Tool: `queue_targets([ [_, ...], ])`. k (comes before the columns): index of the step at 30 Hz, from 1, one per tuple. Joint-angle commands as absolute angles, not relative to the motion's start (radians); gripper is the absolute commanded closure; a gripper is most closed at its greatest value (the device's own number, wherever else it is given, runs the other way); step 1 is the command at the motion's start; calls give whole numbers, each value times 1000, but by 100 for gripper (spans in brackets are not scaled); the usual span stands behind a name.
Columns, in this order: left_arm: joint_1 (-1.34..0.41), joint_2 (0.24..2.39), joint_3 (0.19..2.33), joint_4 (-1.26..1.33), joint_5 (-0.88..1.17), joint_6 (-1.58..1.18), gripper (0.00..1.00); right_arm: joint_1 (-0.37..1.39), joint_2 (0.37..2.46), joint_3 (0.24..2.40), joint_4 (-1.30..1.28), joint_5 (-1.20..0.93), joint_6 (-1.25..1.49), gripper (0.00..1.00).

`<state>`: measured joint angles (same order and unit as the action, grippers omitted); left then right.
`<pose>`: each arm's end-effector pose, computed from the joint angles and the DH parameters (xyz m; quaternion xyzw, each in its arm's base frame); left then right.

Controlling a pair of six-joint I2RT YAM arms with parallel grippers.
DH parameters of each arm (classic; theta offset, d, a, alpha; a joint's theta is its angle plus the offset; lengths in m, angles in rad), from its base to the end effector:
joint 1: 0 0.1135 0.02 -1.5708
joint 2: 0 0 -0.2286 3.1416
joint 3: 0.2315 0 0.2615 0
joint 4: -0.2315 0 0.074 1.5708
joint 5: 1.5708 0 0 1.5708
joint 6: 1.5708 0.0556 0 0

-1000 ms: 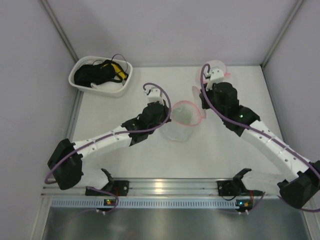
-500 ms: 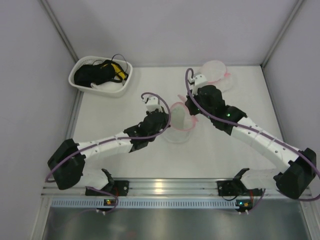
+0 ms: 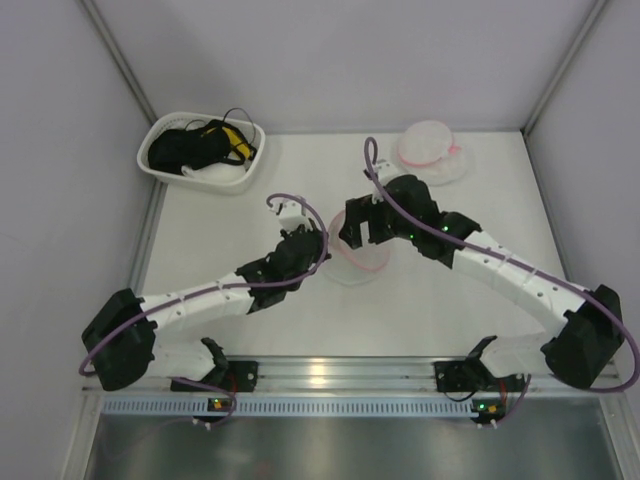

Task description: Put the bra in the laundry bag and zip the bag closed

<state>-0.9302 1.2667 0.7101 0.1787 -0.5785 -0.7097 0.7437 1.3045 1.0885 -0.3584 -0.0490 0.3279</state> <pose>0.2105 -0.2315 0.2036 -0.0720 0.8058 -0.2326 0.5398 0.2411 0.2255 0.2677 -0.1927 0.8569 0.2624 0.3998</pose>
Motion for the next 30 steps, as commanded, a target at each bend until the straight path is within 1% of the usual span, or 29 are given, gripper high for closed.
queue_targets([
  [1, -933, 1241, 695, 232, -609, -710, 100, 726, 1255, 1192, -403, 36, 362, 7],
  [2, -933, 1241, 695, 233, -617, -709, 100, 716, 1238, 1193, -423, 58, 367, 4],
  [4, -933, 1239, 690, 232, -618, -697, 100, 652, 1223, 1161, -433, 90, 411, 4],
  [7, -931, 1238, 683, 232, -608, -687, 100, 514, 1197, 1036, -378, 28, 474, 6],
  [8, -933, 1238, 678, 232, -595, -687, 100, 487, 1178, 996, -324, 25, 482, 9],
  [9, -933, 1239, 673, 233, -589, -689, 100, 451, 1175, 933, -308, 41, 498, 9],
  [14, -933, 1239, 655, 230, -513, -663, 100, 434, 1212, 821, -203, 48, 515, 9],
  [16, -933, 1238, 676, 195, -433, -608, 100, 428, 1224, 781, -146, 45, 541, 9],
  [19, -933, 1230, 764, 97, -426, -572, 100, 416, 1239, 727, -53, 61, 577, 11],
  [20, -933, 1230, 790, 22, -429, -540, 99, 411, 1246, 715, -25, 61, 589, 12],
  [21, -933, 1230, 840, 5, -434, -520, 98, 397, 1249, 697, -9, 61, 622, 12],
  [23, -931, 1232, 897, -136, -463, -468, 89, 385, 1250, 675, 85, 61, 658, 15],
  [24, -931, 1233, 958, -171, -478, -454, 66, 380, 1253, 657, 109, 66, 688, 15],
  [26, -931, 1239, 1026, -263, -500, -388, 40, 380, 1264, 643, 159, 74, 707, 18],
  [27, -931, 1246, 1090, -287, -508, -365, 20, 380, 1270, 635, 169, 84, 721, 19],
  [28, -930, 1250, 1130, -301, -512, -345, 14, 379, 1276, 637, 173, 83, 721, 20],
  [29, -928, 1271, 1162, -311, -503, -300, 4, 379, 1281, 637, 175, 84, 719, 20],
  [30, -925, 1287, 1195, -327, -486, -278, 2, 376, 1281, 635, 172, 89, 718, 20],
])
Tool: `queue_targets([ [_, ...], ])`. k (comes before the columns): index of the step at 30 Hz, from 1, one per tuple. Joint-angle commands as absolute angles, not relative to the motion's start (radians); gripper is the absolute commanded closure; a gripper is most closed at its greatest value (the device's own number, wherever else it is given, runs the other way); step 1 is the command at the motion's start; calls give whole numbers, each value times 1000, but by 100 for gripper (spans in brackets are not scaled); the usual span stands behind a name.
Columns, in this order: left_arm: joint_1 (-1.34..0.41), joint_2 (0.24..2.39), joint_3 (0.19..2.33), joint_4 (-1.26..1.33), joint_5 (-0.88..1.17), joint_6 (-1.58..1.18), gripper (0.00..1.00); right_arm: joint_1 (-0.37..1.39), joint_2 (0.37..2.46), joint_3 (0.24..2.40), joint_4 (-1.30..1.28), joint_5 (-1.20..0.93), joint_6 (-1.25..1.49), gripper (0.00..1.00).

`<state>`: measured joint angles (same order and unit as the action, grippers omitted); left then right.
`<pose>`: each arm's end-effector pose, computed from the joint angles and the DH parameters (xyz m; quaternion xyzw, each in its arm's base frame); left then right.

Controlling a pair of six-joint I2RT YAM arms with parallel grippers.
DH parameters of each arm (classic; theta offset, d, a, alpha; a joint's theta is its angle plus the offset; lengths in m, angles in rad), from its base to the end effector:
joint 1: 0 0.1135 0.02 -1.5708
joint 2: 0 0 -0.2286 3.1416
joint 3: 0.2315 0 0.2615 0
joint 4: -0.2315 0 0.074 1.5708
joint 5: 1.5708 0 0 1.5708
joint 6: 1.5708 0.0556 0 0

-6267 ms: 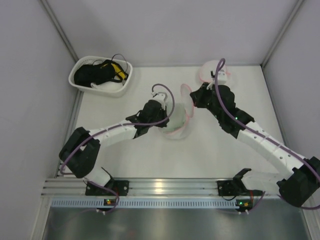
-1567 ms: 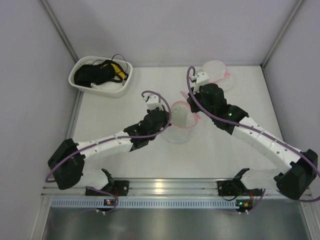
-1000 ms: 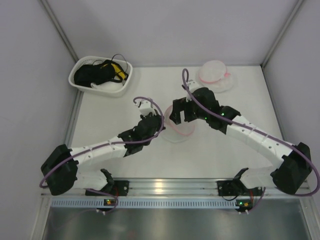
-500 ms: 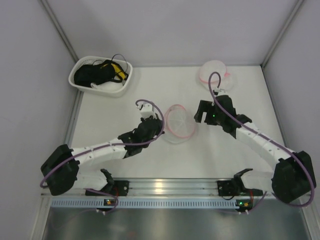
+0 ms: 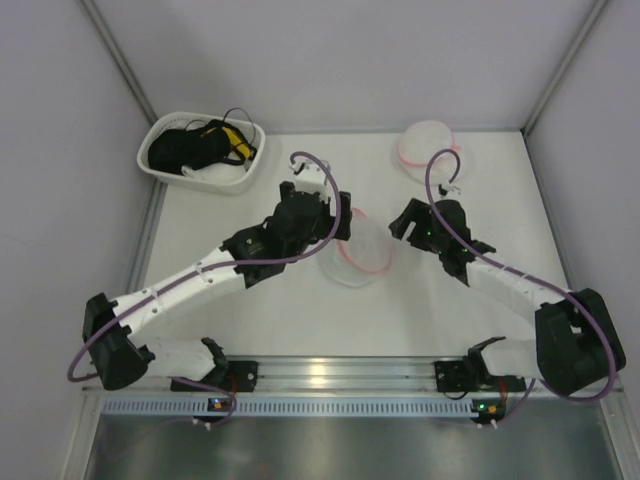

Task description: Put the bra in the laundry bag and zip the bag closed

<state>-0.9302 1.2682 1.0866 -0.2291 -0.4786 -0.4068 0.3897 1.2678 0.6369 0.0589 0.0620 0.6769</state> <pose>0.2155 -0.2462 0.2955 0.0848 0.8185 -0.1744 0.5407 0.2803 0.1114 0.1599 0.1403 0.8663 0.2199 0.4260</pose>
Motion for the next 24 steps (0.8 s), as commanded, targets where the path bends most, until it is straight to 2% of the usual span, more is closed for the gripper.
queue_targets([
  [1, -917, 1301, 1259, -327, -460, -240, 2, 374, 1279, 634, 169, 92, 718, 20],
  [6, -810, 1524, 1463, -373, -208, -227, 2, 307, 1186, 595, 80, 135, 732, 20],
  [9, -798, 1693, 1624, -451, -143, -141, 2, 218, 1065, 549, 32, 143, 729, 20],
  [13, -776, 1928, 1927, -589, -23, -10, 2, 129, 927, 523, -49, 158, 684, 20],
  [16, -735, 2142, 2147, -710, 52, -9, 2, 88, 862, 520, -112, 170, 655, 19],
  [19, -712, 2221, 2213, -764, 118, 43, 2, 57, 821, 509, -140, 158, 638, 18],
  [24, -706, 2284, 2197, -805, 241, 69, 2, 26, 821, 488, -120, 95, 641, 17],
])
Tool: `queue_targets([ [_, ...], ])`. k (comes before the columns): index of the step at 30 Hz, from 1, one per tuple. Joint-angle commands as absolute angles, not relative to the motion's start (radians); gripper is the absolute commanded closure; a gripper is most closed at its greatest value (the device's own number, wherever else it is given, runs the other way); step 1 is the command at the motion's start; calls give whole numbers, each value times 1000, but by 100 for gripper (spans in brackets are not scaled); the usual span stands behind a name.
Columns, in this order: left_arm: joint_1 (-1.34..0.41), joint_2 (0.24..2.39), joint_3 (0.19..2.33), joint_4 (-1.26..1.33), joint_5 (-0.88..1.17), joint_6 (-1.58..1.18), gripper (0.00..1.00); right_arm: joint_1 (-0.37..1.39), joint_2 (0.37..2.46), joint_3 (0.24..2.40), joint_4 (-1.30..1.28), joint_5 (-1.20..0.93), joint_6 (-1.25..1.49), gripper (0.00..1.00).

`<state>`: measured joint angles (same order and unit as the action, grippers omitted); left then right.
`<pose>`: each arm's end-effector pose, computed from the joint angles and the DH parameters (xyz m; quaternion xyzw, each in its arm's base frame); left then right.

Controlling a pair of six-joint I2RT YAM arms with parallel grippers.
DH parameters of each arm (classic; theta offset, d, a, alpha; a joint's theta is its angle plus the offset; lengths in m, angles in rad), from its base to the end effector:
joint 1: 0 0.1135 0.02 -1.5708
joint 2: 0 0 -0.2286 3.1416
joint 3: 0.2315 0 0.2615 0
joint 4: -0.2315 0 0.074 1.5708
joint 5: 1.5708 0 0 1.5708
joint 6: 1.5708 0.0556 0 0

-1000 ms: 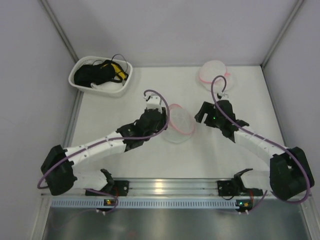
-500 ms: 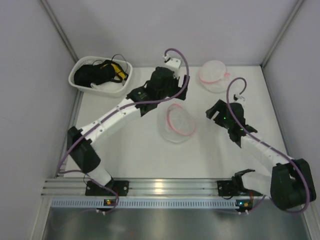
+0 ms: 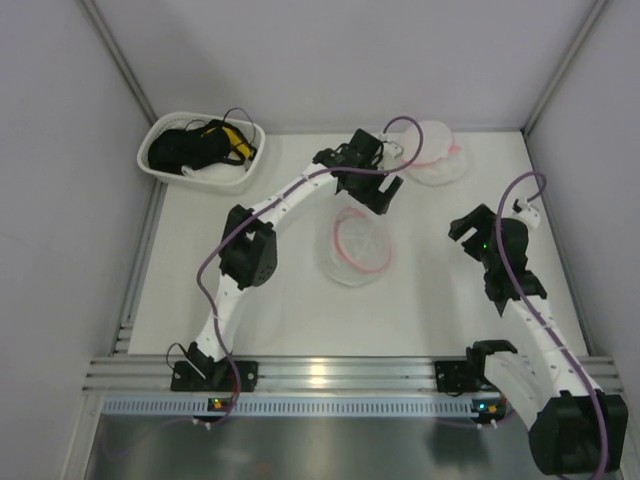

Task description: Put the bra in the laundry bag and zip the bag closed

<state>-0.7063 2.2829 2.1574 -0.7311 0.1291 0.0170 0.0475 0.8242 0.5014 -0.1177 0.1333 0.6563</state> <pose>0.3864 -0.3390 0.2166 0.3519 0.8665 -0.1747 0.3079 0.2420 0.0041 0.2024 0.2866 0.7932 0.1314 0.5210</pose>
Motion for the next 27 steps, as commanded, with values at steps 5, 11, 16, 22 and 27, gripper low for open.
queue_targets([
  [5, -703, 2318, 2175, -844, 235, 83, 4, 23, 859, 489, -103, 48, 638, 17],
  [11, -695, 2330, 2143, -842, 207, 80, 24, 20, 857, 492, -91, 35, 635, 17],
  [16, -669, 2332, 2125, -842, 244, 52, 64, 20, 845, 495, -107, 40, 630, 18],
  [22, -661, 2281, 2092, -842, 227, 40, 100, 20, 850, 499, -98, 25, 634, 19],
  [27, -643, 2153, 1999, -735, 189, -67, 100, 20, 868, 499, -60, -43, 629, 20],
])
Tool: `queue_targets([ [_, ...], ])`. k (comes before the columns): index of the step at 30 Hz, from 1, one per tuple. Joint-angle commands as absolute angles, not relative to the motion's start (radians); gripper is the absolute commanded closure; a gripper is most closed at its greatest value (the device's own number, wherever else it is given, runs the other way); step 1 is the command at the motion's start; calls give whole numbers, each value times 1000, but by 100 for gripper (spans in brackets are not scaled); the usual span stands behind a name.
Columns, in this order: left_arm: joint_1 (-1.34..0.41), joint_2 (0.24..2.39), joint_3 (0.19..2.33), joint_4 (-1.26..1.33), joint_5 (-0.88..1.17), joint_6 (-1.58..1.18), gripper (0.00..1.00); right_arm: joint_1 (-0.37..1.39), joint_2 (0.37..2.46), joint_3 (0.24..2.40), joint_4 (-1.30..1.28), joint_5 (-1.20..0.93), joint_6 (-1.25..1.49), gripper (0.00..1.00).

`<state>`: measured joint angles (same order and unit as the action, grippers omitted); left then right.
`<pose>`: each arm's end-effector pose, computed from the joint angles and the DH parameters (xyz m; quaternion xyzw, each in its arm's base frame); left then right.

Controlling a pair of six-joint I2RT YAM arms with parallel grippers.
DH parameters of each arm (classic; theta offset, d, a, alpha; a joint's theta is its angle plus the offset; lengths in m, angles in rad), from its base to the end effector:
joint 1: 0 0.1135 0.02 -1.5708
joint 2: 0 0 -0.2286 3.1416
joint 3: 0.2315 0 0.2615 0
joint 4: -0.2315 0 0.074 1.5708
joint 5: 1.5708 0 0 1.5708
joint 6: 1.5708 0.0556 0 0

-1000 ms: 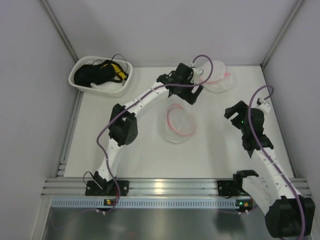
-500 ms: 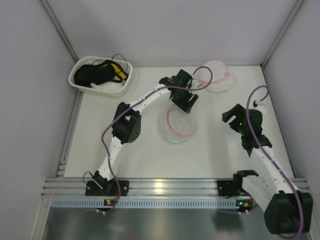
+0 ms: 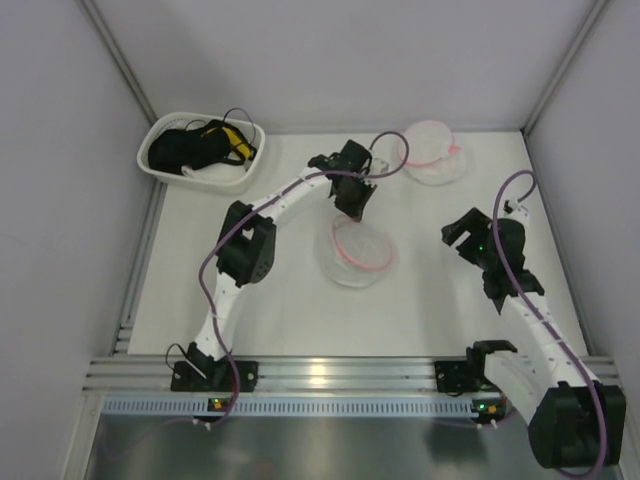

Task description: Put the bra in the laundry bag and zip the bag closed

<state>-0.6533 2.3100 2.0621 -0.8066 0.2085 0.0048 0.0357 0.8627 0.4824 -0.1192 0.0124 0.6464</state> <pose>0.3891 -0.3124 0.1665 0.3359 0.9014 -0.1763 0.2086 0.2436 0.0080 0.1863 0.2615 0.8192 0.1657 0.4828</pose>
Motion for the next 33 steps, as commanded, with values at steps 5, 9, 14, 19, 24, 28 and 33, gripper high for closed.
queue_targets([
  [5, -627, 1904, 1702, -343, 215, -136, 100, 26, 920, 474, 84, -220, 626, 19],
  [9, -627, 1702, 1415, -74, 290, -172, 100, 109, 1009, 511, 132, -252, 611, 19],
  [14, -623, 1579, 1174, 181, 359, -235, 100, 159, 1063, 523, 221, -296, 621, 19],
  [19, -623, 1484, 1022, 317, 406, -236, 100, 163, 1091, 561, 238, -281, 609, 19],
  [24, -624, 1395, 917, 391, 439, -203, 100, 163, 1129, 615, 291, -308, 598, 18],
  [28, -626, 1364, 884, 393, 465, -196, 100, 167, 1256, 721, 350, -434, 543, 17],
  [33, -626, 1325, 844, 399, 399, -190, 100, 268, 1411, 807, 391, -425, 440, 17],
])
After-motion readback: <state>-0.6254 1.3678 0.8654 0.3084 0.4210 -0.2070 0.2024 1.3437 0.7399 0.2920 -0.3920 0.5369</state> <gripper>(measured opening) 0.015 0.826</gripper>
